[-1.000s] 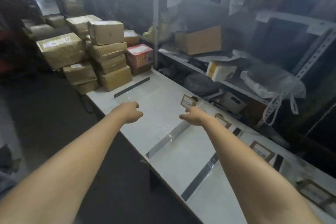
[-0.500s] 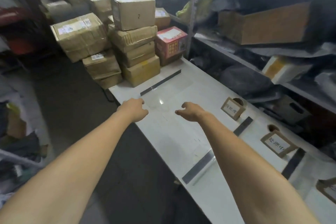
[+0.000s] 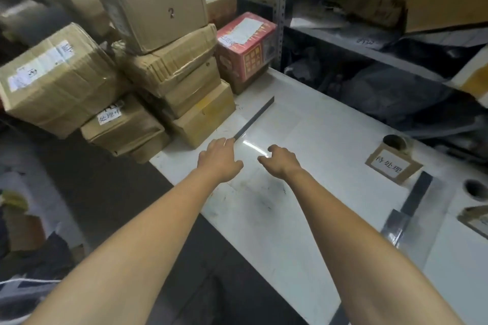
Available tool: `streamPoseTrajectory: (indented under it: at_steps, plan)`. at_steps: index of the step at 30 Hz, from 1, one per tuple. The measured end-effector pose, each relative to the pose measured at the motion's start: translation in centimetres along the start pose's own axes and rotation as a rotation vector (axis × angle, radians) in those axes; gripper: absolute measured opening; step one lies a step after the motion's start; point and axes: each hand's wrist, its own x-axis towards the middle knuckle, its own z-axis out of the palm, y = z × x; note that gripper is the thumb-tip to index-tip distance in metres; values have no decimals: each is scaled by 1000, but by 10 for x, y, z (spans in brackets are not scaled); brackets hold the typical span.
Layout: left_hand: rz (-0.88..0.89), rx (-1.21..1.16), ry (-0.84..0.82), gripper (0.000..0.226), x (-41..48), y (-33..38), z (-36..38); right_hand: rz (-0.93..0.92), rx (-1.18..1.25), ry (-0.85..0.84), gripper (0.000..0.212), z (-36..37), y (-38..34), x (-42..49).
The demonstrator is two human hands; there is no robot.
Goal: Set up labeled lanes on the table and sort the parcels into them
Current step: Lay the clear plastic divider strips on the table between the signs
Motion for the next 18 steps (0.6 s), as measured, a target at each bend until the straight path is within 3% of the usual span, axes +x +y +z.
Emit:
streamPoseTrajectory:
  at_steps: [12,18]
  plan:
    - [167,-129,-159,63,144,-54,50,316,158,137,58,52,-41,77]
    - [225,-190,-86,51,164,-60,61,384,194,231,59,68,-53,90]
